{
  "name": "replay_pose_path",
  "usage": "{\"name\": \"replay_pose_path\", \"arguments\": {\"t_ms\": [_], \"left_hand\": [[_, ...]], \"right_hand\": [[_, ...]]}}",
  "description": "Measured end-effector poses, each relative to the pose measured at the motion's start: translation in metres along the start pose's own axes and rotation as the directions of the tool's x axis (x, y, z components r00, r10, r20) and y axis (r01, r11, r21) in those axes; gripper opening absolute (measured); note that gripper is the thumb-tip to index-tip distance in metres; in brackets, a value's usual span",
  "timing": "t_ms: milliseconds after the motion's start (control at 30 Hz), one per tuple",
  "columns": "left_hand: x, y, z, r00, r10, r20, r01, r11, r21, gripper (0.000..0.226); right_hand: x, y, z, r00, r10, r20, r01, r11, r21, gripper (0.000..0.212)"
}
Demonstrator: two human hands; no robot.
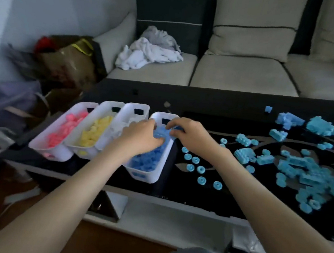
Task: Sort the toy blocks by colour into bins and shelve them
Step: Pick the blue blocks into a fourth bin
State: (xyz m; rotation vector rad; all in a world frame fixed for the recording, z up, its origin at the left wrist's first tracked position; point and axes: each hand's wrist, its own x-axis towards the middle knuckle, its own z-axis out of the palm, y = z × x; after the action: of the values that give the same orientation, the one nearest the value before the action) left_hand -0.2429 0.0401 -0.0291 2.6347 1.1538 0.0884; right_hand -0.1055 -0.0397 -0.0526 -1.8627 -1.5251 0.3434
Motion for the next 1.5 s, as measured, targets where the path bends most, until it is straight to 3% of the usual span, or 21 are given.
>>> {"name": "replay_pose_path", "arguments": {"t_ms": [67, 200, 467, 833, 967, 1133, 1300, 1500], "left_hand": [[-0.012, -0.019, 0.004, 1.0, -0.025, 0.019, 0.026, 1.0, -0.014, 0.051], [-0.027, -0.035, 0.016, 0.999, 0.051, 0.019, -0.052, 0.997, 0.049, 0.058], [-0.027, -0.044, 0.015, 0.978, 0.173, 0.117, -0.186, 0.977, 0.107, 0.062], [-0.02, -0.057, 0.023, 0.958, 0.233, 0.168, -0.245, 0.968, 0.058, 0.068], [-0.018, -0.058, 0.022, 0.964, 0.225, 0.145, -0.234, 0.971, 0.049, 0.069], [-0.013, -0.05, 0.025, 0.977, 0.188, 0.097, -0.201, 0.968, 0.151, 0.061], [0.004, -0.039, 0.023, 0.985, 0.111, 0.135, -0.138, 0.969, 0.204, 0.054], [0.021, -0.01, 0.011, 0.973, 0.165, -0.164, -0.152, 0.985, 0.086, 0.039]], "right_hand": [[0.001, -0.014, 0.017, 0.997, -0.002, 0.078, 0.002, 1.0, -0.007, 0.023], [0.003, -0.019, 0.037, 0.986, 0.026, 0.162, -0.008, 0.994, -0.113, 0.031], [0.013, -0.019, 0.034, 0.987, 0.104, 0.119, -0.08, 0.978, -0.194, 0.052], [0.029, -0.001, 0.04, 0.99, 0.135, -0.044, -0.142, 0.946, -0.293, 0.06], [0.032, 0.0, 0.04, 0.978, 0.159, -0.133, -0.198, 0.91, -0.365, 0.043], [0.035, 0.002, 0.039, 0.986, 0.143, -0.085, -0.166, 0.893, -0.418, 0.024], [0.031, 0.004, 0.035, 0.987, 0.157, 0.042, -0.121, 0.881, -0.456, 0.041], [0.015, 0.012, 0.006, 0.996, 0.08, 0.049, -0.065, 0.966, -0.249, 0.046]]}}
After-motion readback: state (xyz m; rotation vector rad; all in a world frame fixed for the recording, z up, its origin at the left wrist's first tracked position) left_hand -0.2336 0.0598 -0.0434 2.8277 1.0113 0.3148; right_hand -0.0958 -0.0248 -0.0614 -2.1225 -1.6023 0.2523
